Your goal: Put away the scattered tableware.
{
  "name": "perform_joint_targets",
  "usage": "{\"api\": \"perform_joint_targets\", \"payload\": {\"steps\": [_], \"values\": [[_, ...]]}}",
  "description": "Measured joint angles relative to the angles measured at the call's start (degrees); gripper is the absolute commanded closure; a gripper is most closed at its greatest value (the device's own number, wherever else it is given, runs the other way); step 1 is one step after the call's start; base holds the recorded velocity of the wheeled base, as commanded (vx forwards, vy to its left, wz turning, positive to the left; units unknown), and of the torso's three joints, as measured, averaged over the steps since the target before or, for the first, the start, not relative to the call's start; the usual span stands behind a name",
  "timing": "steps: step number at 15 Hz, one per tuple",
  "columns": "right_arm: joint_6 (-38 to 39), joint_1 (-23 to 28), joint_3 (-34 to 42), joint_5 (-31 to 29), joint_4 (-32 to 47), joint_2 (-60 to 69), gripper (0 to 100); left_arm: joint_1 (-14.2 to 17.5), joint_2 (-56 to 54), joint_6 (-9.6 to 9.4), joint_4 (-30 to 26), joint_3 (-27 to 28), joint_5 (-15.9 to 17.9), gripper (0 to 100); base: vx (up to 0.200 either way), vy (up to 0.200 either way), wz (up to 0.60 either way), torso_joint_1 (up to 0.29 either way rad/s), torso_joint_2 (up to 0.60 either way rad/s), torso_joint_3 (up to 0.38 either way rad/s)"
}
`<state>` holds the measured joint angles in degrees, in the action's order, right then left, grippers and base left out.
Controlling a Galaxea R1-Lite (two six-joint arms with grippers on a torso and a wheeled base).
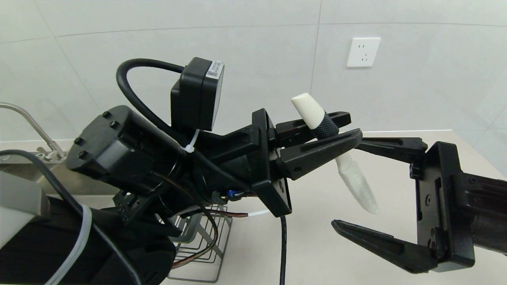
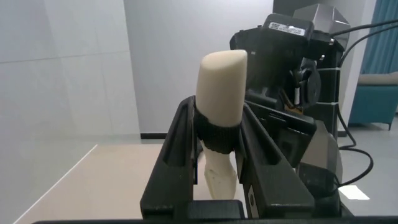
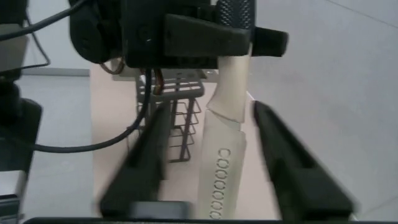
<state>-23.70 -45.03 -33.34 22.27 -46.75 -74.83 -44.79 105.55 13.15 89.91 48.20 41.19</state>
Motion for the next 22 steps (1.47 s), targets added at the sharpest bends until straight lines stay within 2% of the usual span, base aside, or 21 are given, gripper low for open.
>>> {"api": "perform_joint_targets", "payload": {"steps": [3, 4, 6, 8, 10, 12, 13, 14, 16, 18, 20, 21, 22], "values": [[2.46, 0.20, 2.89, -1.78, 0.01, 1.29, 0, 1.60, -0.54, -0.33, -0.44, -1.55, -0.39, 100, 0.000, 0.000, 0.00, 0.000, 0.00, 0.000], [6.60, 0.63, 4.63, -3.69, -0.02, 2.54, 100, 2.46, -1.19, -0.46, -1.72, -2.95, -0.44, 100, 0.000, 0.000, 0.00, 0.000, 0.00, 0.000], [14.95, 3.45, 9.53, -7.12, 0.04, 6.47, 100, 4.30, -4.43, -1.19, -7.83, -6.80, -0.44, 100, 0.000, 0.000, 0.00, 0.000, 0.00, 0.000], [19.25, 10.84, 13.14, -7.83, 0.12, 10.00, 100, 6.25, -9.19, -4.02, -17.29, -8.94, -0.44, 100, 0.000, 0.000, 0.00, 0.000, 0.00, 0.000], [21.63, 21.99, 18.85, -8.11, -0.84, 13.56, 100, 8.57, -15.45, -8.67, -29.83, -9.56, -0.44, 100, 0.000, 0.000, 0.00, 0.000, 0.00, 0.000], [20.86, 28.48, 25.32, -8.16, -1.41, 19.61, 100, 11.08, -22.06, -13.36, -41.55, -9.67, -0.48, 100, 0.000, 0.000, 0.00, 0.000, 0.00, 0.000], [19.85, 30.71, 27.76, -8.11, -0.90, 24.00, 100, 12.70, -25.22, -16.49, -46.42, -9.67, -0.50, 100, 0.000, 0.000, 0.00, 0.000, 0.00, 0.000], [19.05, 32.37, 29.40, -8.11, 0.77, 28.61, 100, 14.14, -27.38, -19.31, -48.06, -9.67, -0.68, 100, 0.000, 0.000, 0.00, 0.000, 0.00, 0.000], [18.12, 35.11, 31.39, -8.22, 7.67, 39.33, 100, 16.71, -29.75, -23.00, -48.56, -9.64, -0.79, 100, 0.000, 0.000, 0.00, 0.000, 0.00, 0.000], [17.71, 37.44, 32.31, -8.35, 18.18, 50.55, 100, 17.66, -30.79, -24.15, -48.52, -9.48, -0.74, 100, 0.000, 0.000, 0.00, 0.000, 0.00, 0.000], [17.47, 40.63, 32.88, -9.01, 33.89, 61.49, 100, 17.90, -31.35, -26.04, -48.38, -8.68, -0.46, 100, 0.000, 0.000, 0.00, 0.000, 0.00, 0.000], [17.35, 42.31, 33.01, -10.75, 40.74, 65.66, 100, 17.97, -31.54, -26.54, -48.38, -8.44, -0.44, 100, 0.000, 0.000, 0.00, 0.000, 0.00, 0.000], [17.49, 43.58, 33.05, -16.25, 44.32, 68.88, 100, 18.08, -31.66, -26.83, -48.36, -8.29, -0.52, 100, 0.000, 0.000, 0.00, 0.000, 0.00, 0.000]]}}
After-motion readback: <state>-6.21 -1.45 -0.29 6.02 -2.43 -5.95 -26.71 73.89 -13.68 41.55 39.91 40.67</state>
